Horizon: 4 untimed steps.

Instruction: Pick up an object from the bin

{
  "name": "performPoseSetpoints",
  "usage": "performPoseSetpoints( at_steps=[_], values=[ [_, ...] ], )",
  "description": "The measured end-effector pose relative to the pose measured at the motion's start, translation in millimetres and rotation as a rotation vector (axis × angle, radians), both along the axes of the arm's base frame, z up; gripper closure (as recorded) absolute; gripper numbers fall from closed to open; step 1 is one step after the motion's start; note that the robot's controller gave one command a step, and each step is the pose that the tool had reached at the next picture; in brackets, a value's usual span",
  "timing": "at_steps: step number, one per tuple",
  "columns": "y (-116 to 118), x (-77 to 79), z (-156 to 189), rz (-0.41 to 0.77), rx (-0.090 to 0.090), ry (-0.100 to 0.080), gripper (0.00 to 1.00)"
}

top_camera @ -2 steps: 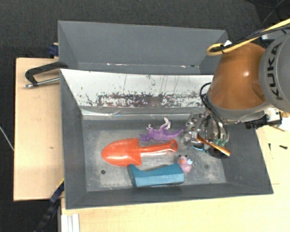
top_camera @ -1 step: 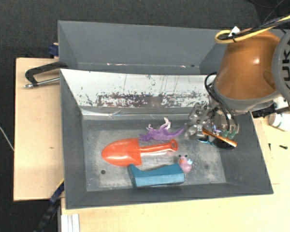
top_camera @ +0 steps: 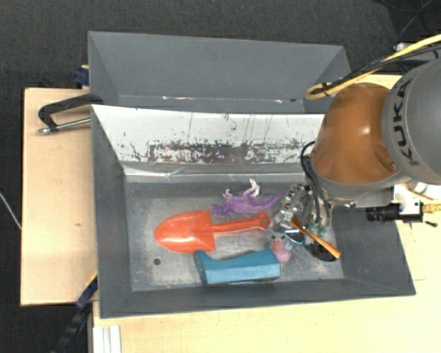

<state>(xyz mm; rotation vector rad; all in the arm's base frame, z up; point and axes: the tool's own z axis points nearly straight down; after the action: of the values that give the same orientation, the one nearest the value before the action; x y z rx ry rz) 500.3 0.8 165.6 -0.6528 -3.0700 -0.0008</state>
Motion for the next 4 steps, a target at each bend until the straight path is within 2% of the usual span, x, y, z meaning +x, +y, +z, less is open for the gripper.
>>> performPoseSetpoints(
  at_steps=[1,2,3,4],
  values=[
    [0,0.8,2,0.001,0.000,-0.003,1.00],
    [-6,0.4,42,0.038,0.000,0.002,1.00],
    [78,0.9,-28,-0.185,0.000,-0.002,1.00],
    [78,0.9,-28,-0.185,-0.001,-0.002,1.00]
  ],
)
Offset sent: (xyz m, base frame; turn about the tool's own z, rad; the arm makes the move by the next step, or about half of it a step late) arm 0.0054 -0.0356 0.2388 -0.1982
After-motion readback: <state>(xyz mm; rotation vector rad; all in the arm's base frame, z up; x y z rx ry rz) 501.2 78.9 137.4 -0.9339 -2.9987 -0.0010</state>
